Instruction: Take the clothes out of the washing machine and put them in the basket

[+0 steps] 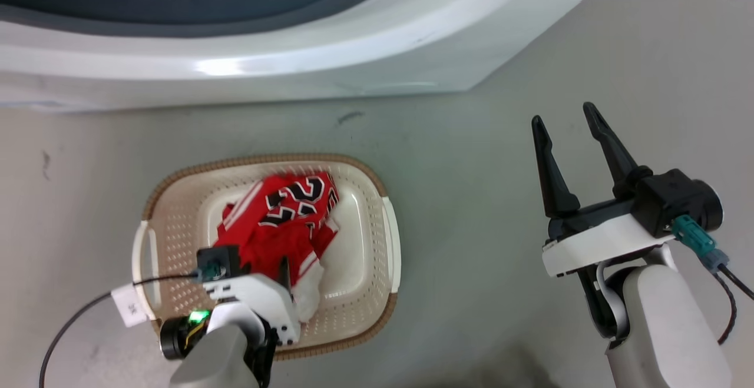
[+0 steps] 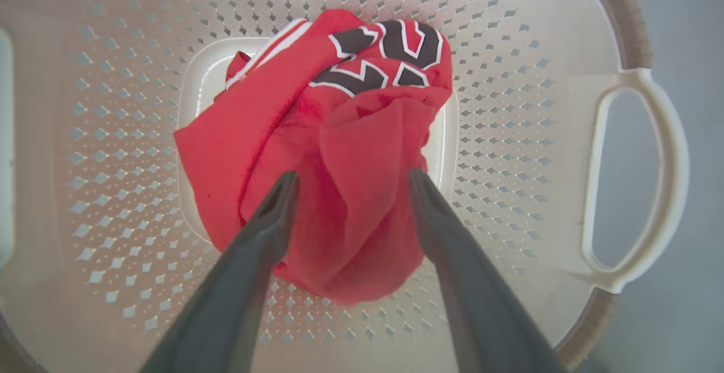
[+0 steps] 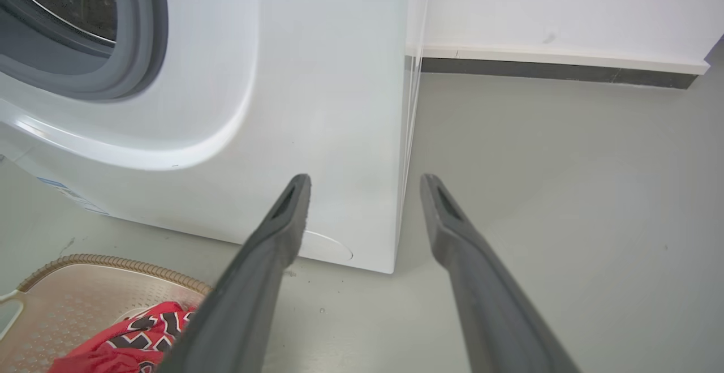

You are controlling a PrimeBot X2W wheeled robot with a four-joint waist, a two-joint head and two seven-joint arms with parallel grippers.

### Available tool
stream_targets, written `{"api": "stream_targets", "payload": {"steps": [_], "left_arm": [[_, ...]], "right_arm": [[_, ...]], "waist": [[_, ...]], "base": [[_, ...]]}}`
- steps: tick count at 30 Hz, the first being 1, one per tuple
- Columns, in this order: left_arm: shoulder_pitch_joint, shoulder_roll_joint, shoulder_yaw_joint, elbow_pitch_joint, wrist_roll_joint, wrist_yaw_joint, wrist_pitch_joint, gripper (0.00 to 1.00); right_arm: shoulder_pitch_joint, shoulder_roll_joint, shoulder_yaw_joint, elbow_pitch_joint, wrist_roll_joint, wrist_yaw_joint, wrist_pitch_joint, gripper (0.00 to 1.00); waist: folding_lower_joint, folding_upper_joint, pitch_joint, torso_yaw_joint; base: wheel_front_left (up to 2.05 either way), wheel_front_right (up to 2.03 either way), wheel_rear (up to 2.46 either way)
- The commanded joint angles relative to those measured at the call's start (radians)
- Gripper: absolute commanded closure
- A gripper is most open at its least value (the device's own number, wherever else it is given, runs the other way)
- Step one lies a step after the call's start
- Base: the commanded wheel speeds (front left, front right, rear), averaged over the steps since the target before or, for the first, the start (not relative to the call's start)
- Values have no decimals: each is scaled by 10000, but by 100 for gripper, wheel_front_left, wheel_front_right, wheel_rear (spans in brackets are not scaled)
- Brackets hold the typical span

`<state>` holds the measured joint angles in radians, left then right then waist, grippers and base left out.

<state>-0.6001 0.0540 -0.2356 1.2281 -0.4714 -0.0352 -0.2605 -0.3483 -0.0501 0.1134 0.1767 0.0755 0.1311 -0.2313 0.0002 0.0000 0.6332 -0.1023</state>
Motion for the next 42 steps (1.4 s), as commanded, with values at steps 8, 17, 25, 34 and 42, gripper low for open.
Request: {"api": "stream_targets", "payload": {"steps": [8, 17, 25, 34, 42], "left_arm": [[1464, -4, 531, -1740, 287, 45, -48, 0], [2782, -27, 1416, -4754, 1340, 260, -49, 0], [3687, -33, 2005, -7987, 2657, 351, -50, 0], [4403, 25, 2188, -10558, 3689, 188, -50, 0], [5011, 70, 2219, -10857, 3968, 92, -50, 0]], "right_arm": [[692, 0, -308, 603, -211, -7, -123, 0], [1602, 1, -747, 421, -362, -7, 62, 0], [2266, -2, -954, -66, -398, -7, 294, 0], [2834, 0, -1155, -781, -550, -7, 623, 0], [3317, 0, -1259, -1277, -571, -7, 885, 0]], "waist": [[-2, 0, -2510, 368], [-2, 0, -4286, 515], [-2, 0, -5243, 584], [-2, 0, -5850, 587], [-2, 0, -6208, 468]], "base": [[0, 0, 0], [0, 0, 0], [0, 0, 0], [0, 0, 0], [0, 0, 0]]}}
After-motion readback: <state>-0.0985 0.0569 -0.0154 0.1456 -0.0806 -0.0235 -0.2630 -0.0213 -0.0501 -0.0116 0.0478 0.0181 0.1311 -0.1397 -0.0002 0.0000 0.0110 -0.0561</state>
